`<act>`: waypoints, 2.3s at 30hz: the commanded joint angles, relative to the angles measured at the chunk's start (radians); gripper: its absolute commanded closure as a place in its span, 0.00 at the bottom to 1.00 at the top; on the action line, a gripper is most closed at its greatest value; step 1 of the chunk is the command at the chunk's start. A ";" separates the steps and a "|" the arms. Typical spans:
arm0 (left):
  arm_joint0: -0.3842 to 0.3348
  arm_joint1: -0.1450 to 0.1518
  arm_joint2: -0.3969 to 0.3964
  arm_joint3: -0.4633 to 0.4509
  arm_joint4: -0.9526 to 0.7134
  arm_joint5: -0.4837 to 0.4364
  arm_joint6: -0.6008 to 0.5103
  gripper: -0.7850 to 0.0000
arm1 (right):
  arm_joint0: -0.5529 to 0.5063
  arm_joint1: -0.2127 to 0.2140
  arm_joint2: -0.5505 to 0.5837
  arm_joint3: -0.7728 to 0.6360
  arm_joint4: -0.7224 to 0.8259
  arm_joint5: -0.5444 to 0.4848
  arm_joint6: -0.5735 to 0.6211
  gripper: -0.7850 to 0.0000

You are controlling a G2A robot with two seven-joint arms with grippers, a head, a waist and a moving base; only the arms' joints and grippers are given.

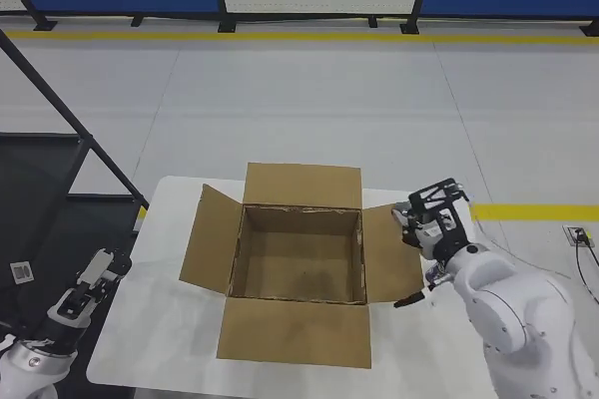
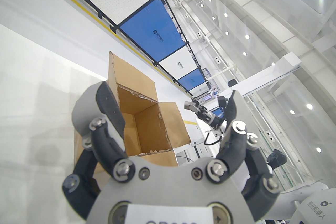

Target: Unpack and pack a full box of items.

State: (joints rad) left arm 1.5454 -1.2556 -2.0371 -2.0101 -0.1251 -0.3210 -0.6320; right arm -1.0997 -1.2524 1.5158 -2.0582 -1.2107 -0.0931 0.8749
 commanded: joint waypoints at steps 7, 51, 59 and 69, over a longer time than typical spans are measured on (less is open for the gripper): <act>0.000 0.000 0.000 0.000 0.000 0.000 0.000 0.00 | -0.323 0.014 0.259 -0.137 0.071 -0.006 0.036 1.00; 0.000 0.000 0.000 0.000 0.000 0.000 0.000 0.00 | -0.169 0.057 0.114 0.426 0.116 -0.227 0.007 0.12; 0.000 0.000 0.000 0.000 0.000 0.000 0.000 0.00 | -0.302 0.071 0.164 0.264 0.181 -0.413 -0.173 0.50; 0.000 0.000 0.000 0.000 0.000 0.000 0.000 0.00 | -0.194 0.077 0.042 0.317 0.168 -0.506 -0.195 0.51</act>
State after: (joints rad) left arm 1.5454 -1.2556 -2.0371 -2.0101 -0.1251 -0.3210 -0.6320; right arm -1.2995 -1.1759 1.5652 -1.7432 -1.0411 -0.5940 0.6835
